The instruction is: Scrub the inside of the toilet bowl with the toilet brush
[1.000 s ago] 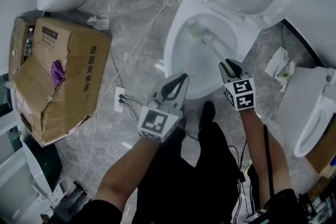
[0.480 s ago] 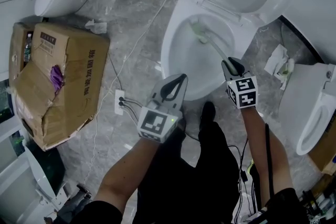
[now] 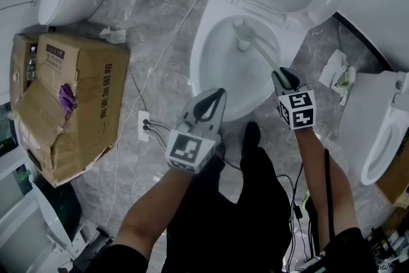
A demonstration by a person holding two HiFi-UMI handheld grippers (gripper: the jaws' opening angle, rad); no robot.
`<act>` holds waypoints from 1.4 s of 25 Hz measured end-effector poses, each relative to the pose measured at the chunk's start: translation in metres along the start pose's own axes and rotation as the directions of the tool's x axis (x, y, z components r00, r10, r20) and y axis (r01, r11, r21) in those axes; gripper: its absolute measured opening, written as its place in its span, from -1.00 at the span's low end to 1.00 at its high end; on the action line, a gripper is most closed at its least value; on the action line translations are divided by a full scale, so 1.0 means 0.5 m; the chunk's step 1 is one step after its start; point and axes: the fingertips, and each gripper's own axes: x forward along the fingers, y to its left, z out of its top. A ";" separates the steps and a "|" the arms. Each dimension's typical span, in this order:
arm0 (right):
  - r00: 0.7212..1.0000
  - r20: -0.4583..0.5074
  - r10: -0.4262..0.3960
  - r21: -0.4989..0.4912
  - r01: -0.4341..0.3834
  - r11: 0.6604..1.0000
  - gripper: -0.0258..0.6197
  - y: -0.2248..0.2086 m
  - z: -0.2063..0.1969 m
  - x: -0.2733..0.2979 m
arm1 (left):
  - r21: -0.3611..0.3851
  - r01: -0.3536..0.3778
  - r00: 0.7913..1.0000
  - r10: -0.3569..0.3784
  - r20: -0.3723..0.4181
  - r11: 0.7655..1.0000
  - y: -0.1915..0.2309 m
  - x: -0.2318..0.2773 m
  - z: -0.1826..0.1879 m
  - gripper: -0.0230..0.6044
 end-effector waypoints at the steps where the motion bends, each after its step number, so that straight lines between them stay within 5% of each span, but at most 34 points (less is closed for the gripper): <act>1: 1.000 -0.001 -0.003 0.003 0.003 1.000 -0.59 -0.003 -0.002 -0.002 | 0.000 0.002 1.000 -0.002 -0.001 1.000 -0.002 0.000 0.000 -0.90; 28: 0.995 -0.028 -0.100 0.053 0.101 0.993 -0.59 -0.063 -0.084 -0.089 | -0.021 0.025 0.999 -0.026 -0.021 0.999 -0.067 -0.009 -0.010 -0.90; 35: 0.992 -0.037 -0.121 0.057 0.123 0.991 -0.59 -0.062 -0.095 -0.116 | 0.023 0.043 0.999 -0.043 -0.018 0.999 -0.078 -0.030 -0.020 -0.90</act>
